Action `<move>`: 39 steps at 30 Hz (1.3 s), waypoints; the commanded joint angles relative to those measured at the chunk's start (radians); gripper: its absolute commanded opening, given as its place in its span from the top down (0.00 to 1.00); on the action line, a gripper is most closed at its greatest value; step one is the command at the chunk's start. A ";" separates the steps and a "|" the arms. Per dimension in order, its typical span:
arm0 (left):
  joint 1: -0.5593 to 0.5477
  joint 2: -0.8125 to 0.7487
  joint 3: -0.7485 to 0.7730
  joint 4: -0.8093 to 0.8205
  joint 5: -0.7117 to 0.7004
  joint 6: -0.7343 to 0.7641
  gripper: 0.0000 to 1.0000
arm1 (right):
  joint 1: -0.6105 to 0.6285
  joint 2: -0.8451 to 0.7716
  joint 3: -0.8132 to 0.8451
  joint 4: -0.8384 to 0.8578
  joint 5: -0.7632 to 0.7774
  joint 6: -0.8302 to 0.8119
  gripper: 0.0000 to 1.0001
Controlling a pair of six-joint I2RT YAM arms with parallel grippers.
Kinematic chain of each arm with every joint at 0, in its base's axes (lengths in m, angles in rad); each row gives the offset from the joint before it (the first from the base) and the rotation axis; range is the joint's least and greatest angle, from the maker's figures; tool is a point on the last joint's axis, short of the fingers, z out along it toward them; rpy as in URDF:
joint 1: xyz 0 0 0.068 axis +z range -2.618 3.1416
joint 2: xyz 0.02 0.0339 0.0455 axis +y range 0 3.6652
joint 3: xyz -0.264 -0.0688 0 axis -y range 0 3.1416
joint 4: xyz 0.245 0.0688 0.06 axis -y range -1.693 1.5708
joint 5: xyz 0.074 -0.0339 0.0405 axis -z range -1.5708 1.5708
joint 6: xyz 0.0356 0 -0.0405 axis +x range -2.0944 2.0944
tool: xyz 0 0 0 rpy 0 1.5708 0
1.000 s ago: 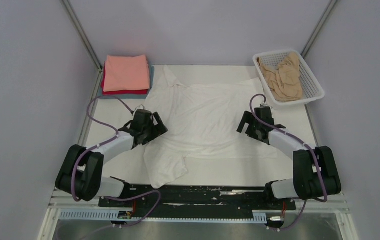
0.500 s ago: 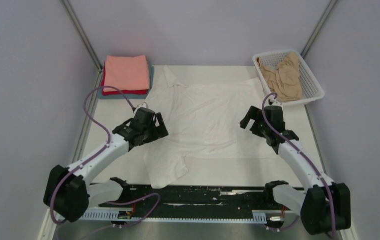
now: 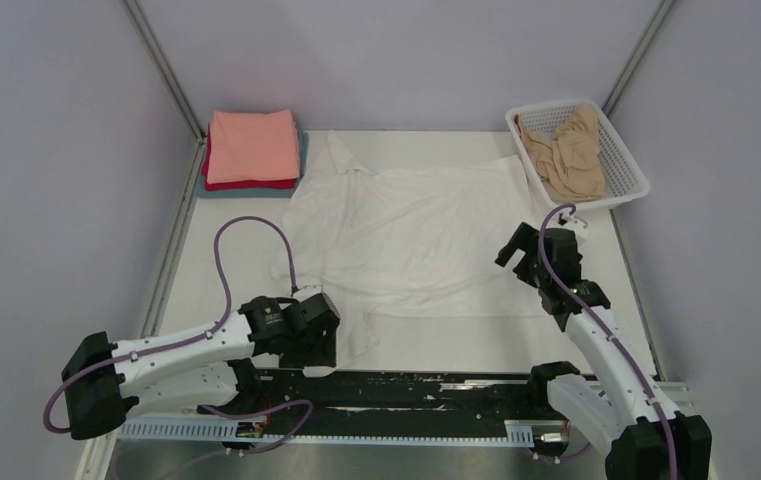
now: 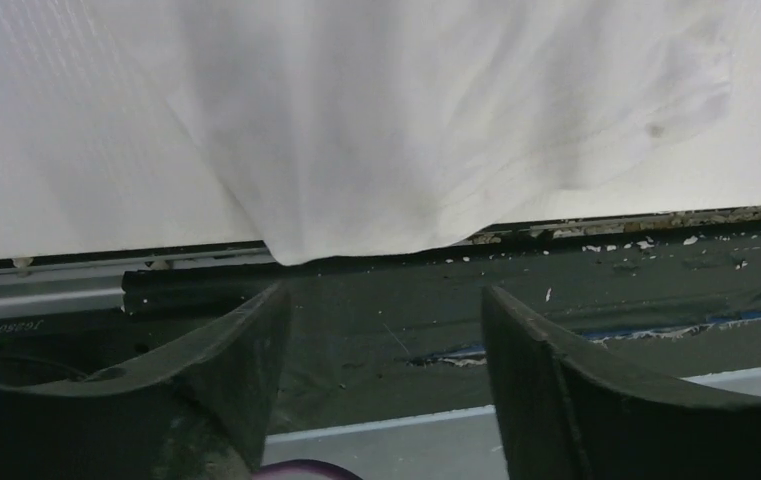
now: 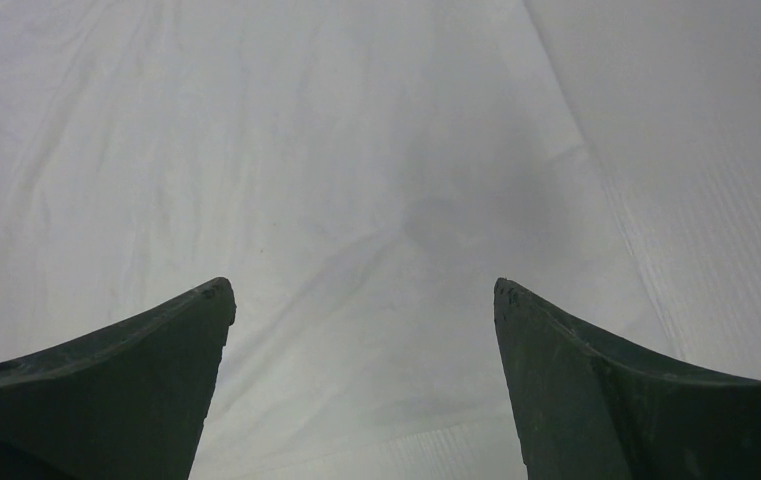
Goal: Fold and stack the t-shirts
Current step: Grab the side of the flattened tshirt closest away from the robot with both arms
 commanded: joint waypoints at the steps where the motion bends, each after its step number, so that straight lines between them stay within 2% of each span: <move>1: -0.029 0.000 -0.028 0.027 -0.026 -0.135 0.29 | -0.003 0.035 -0.006 0.005 0.015 0.005 0.00; 4: -0.029 -0.001 -0.062 0.069 -0.049 -0.167 0.40 | -0.003 0.055 0.001 0.005 0.009 0.001 0.00; 13: -0.028 0.112 -0.097 0.158 -0.128 -0.216 0.43 | -0.006 0.010 -0.034 -0.001 0.031 0.017 0.00; 19: -0.028 0.236 -0.094 0.193 -0.183 -0.245 0.58 | -0.037 -0.076 -0.038 -0.090 0.103 0.042 0.00; 21: -0.029 0.257 -0.081 0.194 -0.204 -0.256 0.64 | -0.059 -0.108 -0.043 -0.135 0.121 0.072 0.00; 23: -0.030 0.257 -0.063 0.183 -0.221 -0.253 0.79 | -0.088 -0.139 -0.059 -0.162 0.115 0.111 0.00; 24: -0.030 0.254 -0.057 0.169 -0.236 -0.254 0.95 | -0.101 -0.153 -0.067 -0.170 0.106 0.125 0.00; 25: -0.029 0.241 -0.048 0.156 -0.245 -0.246 1.00 | -0.112 -0.163 -0.073 -0.177 0.096 0.136 0.00; 30: -0.028 0.129 -0.049 0.162 -0.275 -0.192 1.00 | -0.128 -0.198 -0.071 -0.250 0.079 0.194 0.00; 33: -0.028 0.056 -0.078 0.228 -0.255 -0.117 1.00 | -0.138 -0.208 -0.078 -0.271 0.108 0.226 0.00; 39: -0.028 -0.086 -0.108 0.265 -0.232 -0.037 1.00 | -0.147 -0.159 -0.100 -0.267 0.107 0.268 0.00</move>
